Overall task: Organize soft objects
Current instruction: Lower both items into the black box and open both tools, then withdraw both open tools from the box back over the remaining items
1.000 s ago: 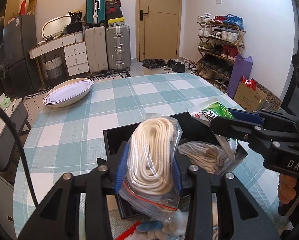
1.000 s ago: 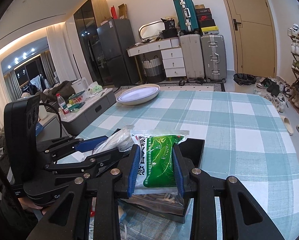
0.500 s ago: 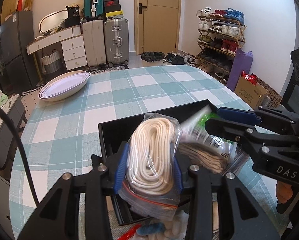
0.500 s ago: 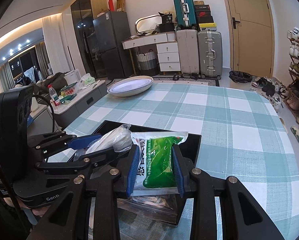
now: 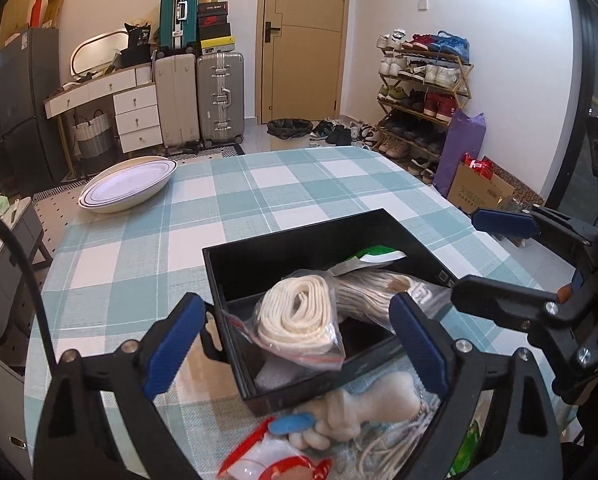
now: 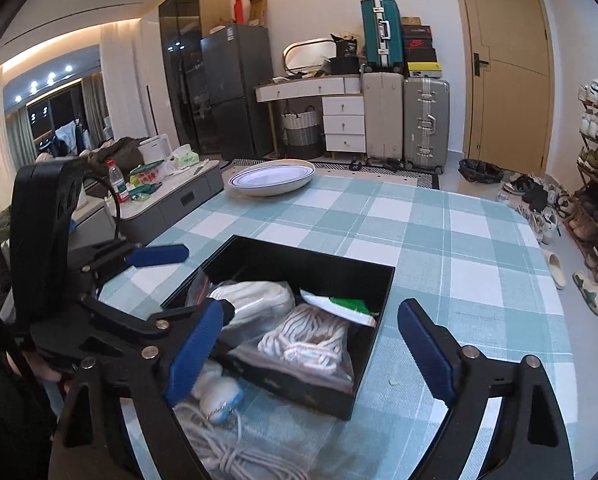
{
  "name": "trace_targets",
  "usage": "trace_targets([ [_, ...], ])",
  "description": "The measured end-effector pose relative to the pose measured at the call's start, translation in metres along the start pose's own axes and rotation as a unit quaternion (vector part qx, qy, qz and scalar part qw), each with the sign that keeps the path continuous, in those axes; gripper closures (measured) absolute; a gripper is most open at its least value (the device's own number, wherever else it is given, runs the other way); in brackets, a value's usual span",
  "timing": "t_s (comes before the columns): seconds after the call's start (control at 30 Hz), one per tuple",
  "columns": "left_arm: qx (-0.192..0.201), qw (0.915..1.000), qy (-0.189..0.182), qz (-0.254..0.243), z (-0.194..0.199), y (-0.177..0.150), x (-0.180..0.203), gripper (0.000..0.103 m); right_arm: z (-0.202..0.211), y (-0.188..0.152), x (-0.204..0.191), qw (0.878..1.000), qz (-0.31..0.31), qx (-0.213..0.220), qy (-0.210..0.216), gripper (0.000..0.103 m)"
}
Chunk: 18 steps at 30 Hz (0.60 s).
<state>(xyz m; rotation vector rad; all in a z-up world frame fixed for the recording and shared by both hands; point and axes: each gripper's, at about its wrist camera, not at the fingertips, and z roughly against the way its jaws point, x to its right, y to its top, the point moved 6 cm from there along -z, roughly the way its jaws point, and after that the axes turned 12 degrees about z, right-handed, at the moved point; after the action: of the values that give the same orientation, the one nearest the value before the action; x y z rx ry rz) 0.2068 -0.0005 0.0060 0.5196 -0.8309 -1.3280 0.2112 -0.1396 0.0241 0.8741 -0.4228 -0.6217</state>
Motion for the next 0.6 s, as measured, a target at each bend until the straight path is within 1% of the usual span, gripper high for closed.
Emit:
trace_targets([
  [0.07, 0.003, 1.0000, -0.001, 0.004, 0.008, -0.002, -0.003, 0.000, 0.008, -0.003, -0.001, 1.000, -0.007, 0.001, 0.002, 0.002],
  [0.27, 0.017, 0.9998, 0.007, 0.004, 0.030, -0.009, -0.011, 0.000, 0.027, -0.010, -0.004, 1.000, -0.015, -0.004, -0.003, 0.001],
  [0.47, 0.015, 0.9997, 0.018, -0.002, 0.041, -0.022, -0.016, 0.000, 0.038, -0.025, -0.012, 0.999, -0.026, -0.019, -0.002, 0.001],
  [0.6, 0.017, 0.9995, 0.022, -0.011, 0.048, -0.025, -0.016, 0.000, 0.040, -0.035, -0.019, 0.999, -0.027, -0.029, 0.003, 0.001],
])
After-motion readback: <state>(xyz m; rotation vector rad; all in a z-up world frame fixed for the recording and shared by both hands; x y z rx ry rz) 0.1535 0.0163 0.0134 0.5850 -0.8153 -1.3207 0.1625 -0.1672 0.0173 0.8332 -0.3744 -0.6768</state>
